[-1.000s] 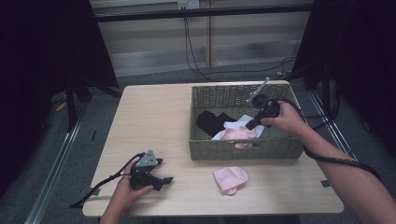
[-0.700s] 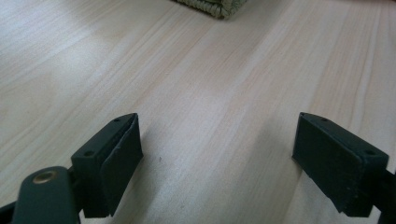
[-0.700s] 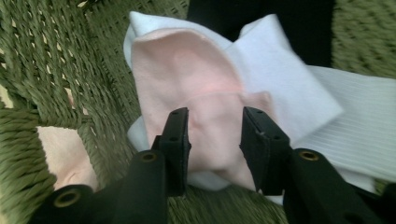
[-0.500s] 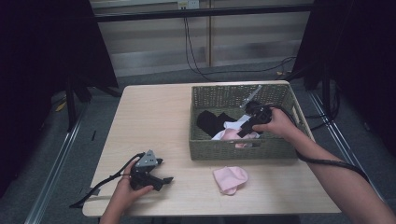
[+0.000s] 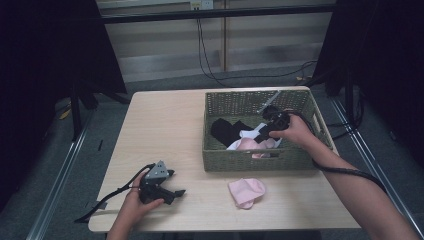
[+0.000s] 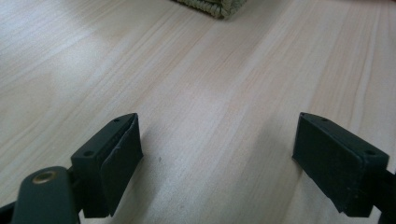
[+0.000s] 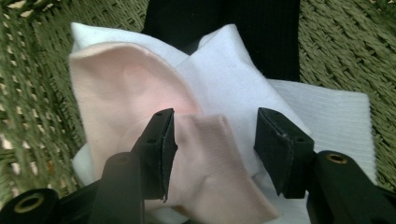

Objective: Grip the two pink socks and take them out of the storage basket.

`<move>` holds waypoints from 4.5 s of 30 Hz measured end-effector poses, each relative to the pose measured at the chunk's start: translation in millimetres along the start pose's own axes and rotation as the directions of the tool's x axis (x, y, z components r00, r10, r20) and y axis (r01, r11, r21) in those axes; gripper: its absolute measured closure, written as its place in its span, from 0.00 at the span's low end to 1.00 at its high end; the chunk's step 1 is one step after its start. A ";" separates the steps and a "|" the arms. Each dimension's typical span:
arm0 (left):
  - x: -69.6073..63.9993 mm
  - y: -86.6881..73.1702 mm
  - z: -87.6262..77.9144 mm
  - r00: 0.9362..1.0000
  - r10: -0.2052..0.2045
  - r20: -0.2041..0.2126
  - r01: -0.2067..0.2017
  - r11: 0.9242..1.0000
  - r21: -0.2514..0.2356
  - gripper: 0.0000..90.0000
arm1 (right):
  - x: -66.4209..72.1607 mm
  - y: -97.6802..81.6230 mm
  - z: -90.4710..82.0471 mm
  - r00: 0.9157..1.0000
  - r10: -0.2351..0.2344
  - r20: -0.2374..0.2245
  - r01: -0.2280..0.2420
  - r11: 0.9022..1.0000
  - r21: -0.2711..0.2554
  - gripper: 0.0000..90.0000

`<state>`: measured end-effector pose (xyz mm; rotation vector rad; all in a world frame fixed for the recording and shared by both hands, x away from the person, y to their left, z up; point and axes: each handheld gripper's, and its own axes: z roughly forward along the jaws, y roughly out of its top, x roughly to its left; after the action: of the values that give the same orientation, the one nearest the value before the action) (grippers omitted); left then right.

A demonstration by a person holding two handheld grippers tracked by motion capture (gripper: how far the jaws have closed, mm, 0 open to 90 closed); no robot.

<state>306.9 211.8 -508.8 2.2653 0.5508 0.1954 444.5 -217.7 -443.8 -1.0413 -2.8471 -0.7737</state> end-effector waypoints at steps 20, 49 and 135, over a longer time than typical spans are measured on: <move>-0.1 0.0 -0.1 1.000 0.001 0.001 -0.001 1.000 0.000 0.16 | 13.3 7.6 9.4 0.991 -0.103 -0.082 0.109 0.992 0.070 0.96; 0.0 0.1 -0.5 1.000 0.004 0.003 -0.004 1.000 0.006 0.16 | 14.4 23.2 -100.6 0.998 -0.065 0.024 0.066 0.997 -0.038 0.96; -0.6 -0.5 -0.6 1.000 0.005 0.003 -0.005 1.000 0.001 0.16 | 111.2 -112.8 -62.3 0.983 -0.164 -0.084 0.142 0.965 -0.221 0.43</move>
<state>306.1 212.2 -508.7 2.2679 0.5439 0.1947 279.7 -253.0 -419.8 -0.7774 -2.8298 -1.1336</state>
